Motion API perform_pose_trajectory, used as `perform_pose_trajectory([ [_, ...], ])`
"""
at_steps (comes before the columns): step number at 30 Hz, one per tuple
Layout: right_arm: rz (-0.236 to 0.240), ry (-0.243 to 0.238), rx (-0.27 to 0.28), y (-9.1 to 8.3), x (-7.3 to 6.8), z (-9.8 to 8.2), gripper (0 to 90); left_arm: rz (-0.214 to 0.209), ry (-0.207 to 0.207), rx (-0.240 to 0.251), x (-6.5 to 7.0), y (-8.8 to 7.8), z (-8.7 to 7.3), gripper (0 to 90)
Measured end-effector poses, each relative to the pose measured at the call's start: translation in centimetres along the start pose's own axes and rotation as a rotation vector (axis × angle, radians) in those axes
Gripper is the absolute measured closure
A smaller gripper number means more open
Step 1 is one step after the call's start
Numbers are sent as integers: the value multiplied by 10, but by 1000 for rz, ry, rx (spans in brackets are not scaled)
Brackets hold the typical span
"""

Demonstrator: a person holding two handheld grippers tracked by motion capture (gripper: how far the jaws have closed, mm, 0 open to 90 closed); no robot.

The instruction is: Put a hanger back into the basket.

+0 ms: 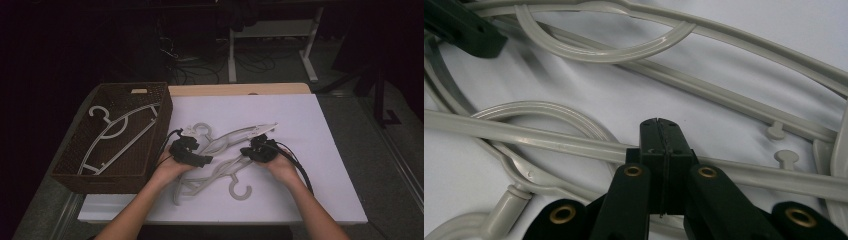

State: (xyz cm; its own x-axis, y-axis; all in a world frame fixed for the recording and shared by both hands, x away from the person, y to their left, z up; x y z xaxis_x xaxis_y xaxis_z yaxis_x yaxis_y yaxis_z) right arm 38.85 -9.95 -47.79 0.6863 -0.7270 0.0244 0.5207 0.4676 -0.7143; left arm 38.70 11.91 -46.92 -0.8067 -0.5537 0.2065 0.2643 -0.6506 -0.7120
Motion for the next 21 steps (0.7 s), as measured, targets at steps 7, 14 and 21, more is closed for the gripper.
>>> perform_pose_trajectory([
  [7, 5, 2, 0, 0, 0, 0, 892, 33, 22, -63, -1, 8, -8, 448],
  [14, 5, 3, 3, 0, 0, 0, 892, 84, 50, -78, -3, 8, -8, 627],
  [21, 7, -2, 12, -1, 0, 1, 871, 95, 30, -58, -3, 4, -5, 730],
])
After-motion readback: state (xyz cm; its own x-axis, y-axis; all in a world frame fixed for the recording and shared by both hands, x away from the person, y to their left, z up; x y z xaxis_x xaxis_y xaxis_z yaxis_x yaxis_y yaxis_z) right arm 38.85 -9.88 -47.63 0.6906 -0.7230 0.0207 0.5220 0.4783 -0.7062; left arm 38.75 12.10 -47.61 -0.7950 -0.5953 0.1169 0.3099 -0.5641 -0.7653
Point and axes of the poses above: each handheld gripper's, and its own axes: y roughly forward along the jaws, z roughly out of its top, x roughly to its right, the point moved 5 cm from there along y, roughly forward along the jaws, and after that the axes turned 8 degrees about -z, right-handed, at the moved point
